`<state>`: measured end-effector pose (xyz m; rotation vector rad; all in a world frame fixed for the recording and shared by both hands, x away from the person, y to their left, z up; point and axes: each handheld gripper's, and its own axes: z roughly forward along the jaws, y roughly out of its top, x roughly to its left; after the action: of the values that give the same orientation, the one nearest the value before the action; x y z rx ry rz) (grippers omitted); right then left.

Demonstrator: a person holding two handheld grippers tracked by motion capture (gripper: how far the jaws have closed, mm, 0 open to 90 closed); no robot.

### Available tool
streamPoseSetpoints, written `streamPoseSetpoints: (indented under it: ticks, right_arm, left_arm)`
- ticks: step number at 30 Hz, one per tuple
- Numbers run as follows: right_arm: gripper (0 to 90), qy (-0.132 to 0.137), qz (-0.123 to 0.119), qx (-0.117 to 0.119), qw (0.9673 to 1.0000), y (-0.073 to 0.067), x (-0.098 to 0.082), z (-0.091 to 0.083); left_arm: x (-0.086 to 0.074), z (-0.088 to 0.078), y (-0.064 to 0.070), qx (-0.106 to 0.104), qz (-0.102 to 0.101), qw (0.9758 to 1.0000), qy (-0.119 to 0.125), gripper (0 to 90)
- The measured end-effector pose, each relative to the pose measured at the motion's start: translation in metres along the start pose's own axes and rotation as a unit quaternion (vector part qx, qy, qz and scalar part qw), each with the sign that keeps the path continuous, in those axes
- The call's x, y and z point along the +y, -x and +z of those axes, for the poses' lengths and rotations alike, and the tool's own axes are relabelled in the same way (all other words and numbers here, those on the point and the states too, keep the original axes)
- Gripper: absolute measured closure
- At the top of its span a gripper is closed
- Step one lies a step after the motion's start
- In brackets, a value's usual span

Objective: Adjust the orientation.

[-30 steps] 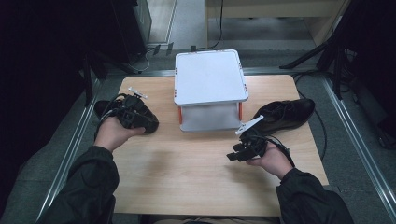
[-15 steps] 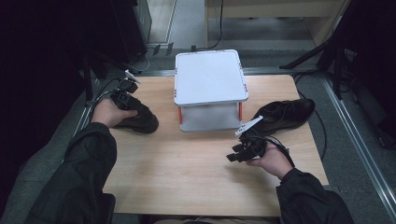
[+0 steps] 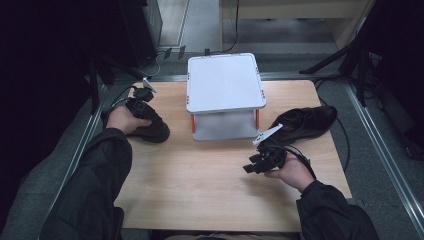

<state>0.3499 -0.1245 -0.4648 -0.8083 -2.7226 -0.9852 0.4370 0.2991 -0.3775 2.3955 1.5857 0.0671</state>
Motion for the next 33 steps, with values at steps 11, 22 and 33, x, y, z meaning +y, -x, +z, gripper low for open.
streamPoseSetpoints:
  ticks: [11, 22, 33]
  right_arm:
    - [50.1, -0.003, 0.001, -0.001, 1.0, 0.001, 0.0, 0.001]
    - [50.1, -0.007, -0.004, -0.002, 1.0, 0.0, 0.001, 0.003]
    - [50.2, -0.015, -0.008, -0.002, 0.9998, -0.003, 0.001, 0.005]
  left_arm:
    - [-0.002, -0.003, -0.001, -0.018, 0.008, 0.9995, -0.023, 81.1]
    - [-0.045, -0.032, -0.004, -0.03, 0.052, 0.9978, -0.027, 80.7]
    - [-0.098, -0.04, -0.012, -0.04, 0.07, 0.9962, -0.034, 78.1]
